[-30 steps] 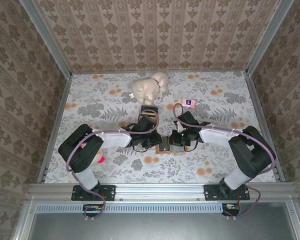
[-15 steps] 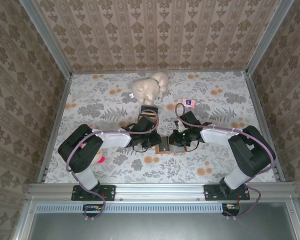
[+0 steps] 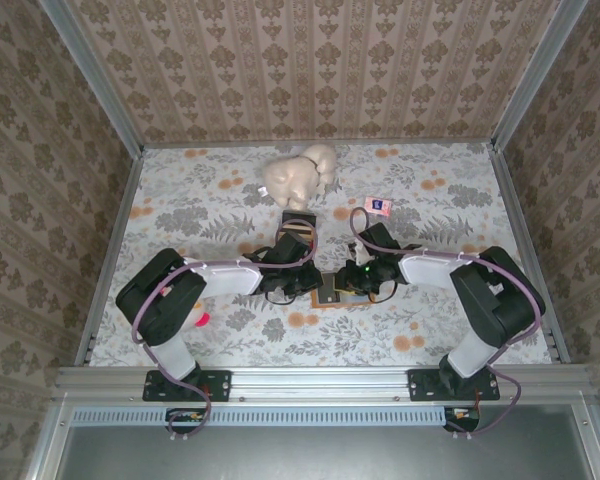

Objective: Take the credit cards out of the card holder

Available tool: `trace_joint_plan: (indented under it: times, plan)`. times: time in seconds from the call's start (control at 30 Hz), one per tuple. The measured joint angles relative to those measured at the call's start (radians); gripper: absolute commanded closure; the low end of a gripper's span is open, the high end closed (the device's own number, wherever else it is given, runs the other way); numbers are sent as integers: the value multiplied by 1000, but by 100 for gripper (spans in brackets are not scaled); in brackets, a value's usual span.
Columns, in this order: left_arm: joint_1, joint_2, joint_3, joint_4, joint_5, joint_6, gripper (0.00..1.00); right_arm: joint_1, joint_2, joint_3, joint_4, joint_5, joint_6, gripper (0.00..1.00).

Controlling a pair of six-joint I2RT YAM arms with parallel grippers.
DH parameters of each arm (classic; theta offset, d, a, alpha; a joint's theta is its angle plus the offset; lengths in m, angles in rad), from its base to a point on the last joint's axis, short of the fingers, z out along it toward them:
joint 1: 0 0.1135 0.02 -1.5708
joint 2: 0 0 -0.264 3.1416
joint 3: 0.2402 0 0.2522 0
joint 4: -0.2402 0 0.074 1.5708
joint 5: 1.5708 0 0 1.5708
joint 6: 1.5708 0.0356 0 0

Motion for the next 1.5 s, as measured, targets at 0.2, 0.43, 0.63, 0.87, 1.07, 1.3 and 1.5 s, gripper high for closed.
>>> trace_joint_plan:
  times: [0.2, 0.43, 0.63, 0.87, 1.07, 1.3, 1.5]
  plan:
    - [0, 0, -1, 0, 0, 0, 87, -22, -11, -1, -23, 15, -4, 79]
    - [0, 0, -1, 0, 0, 0, 88, -22, 13, -16, 16, -35, -4, 81]
    - [0, 0, -1, 0, 0, 0, 89, -23, 24, -16, 35, -64, -5, 83]
    - [1, 0, -1, 0, 2, 0, 90, -26, 40, -16, 54, -100, -4, 86]
    - [7, 0, -5, 5, 3, 0, 87, -33, 51, -16, 63, -117, 5, 100]
    - [8, -11, -15, 14, 7, 0, 79, -48, 51, -30, 88, -138, 15, 100]
    - [11, -22, -24, 7, 8, 5, 79, -69, 27, -53, 87, -158, 15, 100]
